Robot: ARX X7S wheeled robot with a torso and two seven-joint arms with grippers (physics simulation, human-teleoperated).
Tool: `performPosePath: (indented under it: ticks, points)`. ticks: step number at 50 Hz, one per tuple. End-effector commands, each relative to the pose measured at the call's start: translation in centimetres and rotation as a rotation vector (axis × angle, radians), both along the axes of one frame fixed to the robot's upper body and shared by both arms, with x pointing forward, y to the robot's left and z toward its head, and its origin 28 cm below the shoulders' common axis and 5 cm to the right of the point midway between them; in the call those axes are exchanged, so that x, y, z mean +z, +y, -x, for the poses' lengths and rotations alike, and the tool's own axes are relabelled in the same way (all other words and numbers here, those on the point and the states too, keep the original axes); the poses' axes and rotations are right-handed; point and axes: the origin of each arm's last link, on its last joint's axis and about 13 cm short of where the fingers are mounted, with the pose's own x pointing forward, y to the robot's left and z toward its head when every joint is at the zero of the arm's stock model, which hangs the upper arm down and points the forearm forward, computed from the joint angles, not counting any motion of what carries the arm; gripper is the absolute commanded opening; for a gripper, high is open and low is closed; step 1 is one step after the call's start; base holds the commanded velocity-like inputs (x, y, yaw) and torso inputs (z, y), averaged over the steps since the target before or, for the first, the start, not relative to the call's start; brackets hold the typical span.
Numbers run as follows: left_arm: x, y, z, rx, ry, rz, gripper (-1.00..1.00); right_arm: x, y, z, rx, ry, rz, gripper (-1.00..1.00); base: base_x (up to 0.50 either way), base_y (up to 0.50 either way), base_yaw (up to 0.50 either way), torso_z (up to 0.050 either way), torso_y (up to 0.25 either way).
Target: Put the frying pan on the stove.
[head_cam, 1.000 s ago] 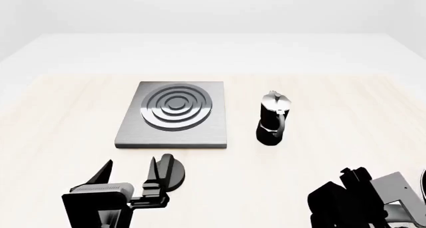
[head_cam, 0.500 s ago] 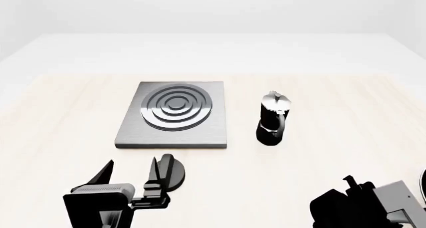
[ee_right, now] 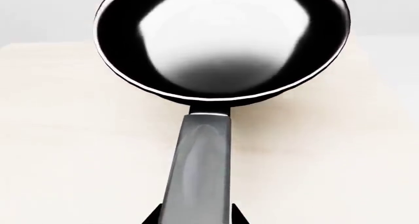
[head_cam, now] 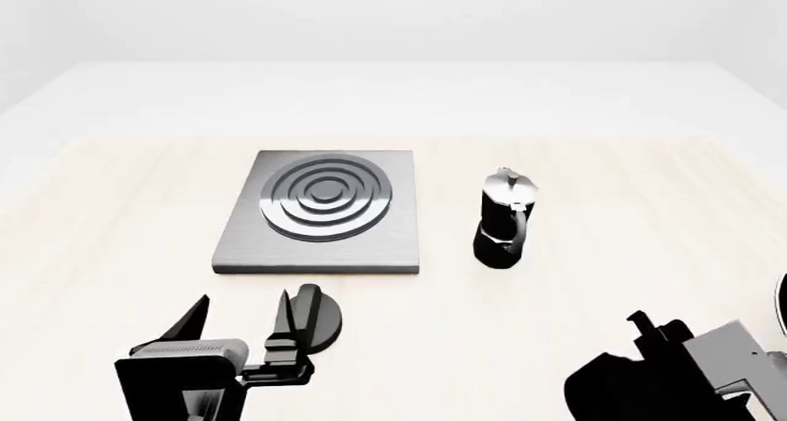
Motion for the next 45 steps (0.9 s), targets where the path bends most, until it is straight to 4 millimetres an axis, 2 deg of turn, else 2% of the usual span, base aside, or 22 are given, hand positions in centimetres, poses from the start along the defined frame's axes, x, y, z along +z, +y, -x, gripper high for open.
performPosePath:
  ticks: [1,14,45]
  points:
    - [0.0,0.0,0.0,0.0,-0.002,0.0,1.0,2.7,0.7,0.6,0.06,-0.083,0.111,-1.0,0.0,0.0,0.0,0.0,0.0]
    - [0.0,0.0,0.0,-0.004,-0.001,0.001,1.0,3.6,1.8,1.5,0.138,-0.123,0.128,-1.0,0.0,0.0,0.0,0.0,0.001]
    - [0.1,0.1,0.0,-0.001,-0.005,-0.001,1.0,5.3,4.2,2.1,0.354,-0.202,0.159,-1.0,0.0,0.0,0.0,0.0,0.001]
